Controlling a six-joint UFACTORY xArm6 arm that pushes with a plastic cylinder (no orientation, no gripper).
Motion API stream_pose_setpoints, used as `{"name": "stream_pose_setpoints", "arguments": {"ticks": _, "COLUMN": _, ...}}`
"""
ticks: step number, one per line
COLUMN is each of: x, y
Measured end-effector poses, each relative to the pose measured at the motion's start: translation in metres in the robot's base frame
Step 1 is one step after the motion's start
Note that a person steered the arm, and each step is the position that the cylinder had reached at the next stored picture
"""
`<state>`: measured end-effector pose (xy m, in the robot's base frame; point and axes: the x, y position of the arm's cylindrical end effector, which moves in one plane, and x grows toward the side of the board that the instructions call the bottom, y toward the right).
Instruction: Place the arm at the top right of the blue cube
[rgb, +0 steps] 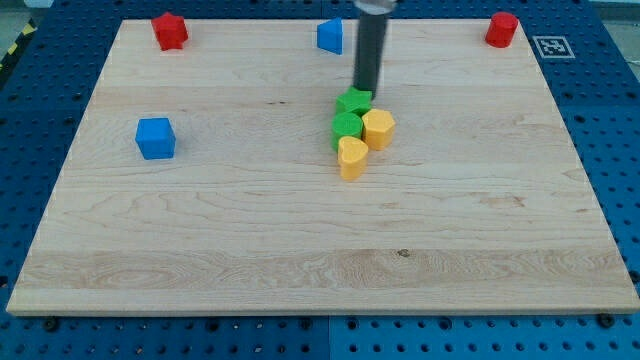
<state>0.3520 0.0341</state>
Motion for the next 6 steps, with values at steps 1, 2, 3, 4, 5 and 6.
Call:
{"name": "stream_pose_setpoints", "arguments": {"ticks": 1, "x": -0.005, "y": -0.011}}
{"name": "stream_pose_setpoints", "arguments": {"ticks": 2, "x": -0.025, "y": -0.042}}
{"name": "stream_pose_setpoints", "arguments": {"ticks": 3, "x": -0.027, "y": -0.109}}
{"name": "stream_pose_setpoints", "arguments": {"ticks": 4, "x": -0.02, "y": -0.161}}
{"name": "stream_pose_setpoints", "arguments": {"ticks": 5, "x": -0.009, "y": -0.164}}
{"name": "stream_pose_setpoints", "arguments": {"ticks": 6, "x": 0.027, "y": -0.171}}
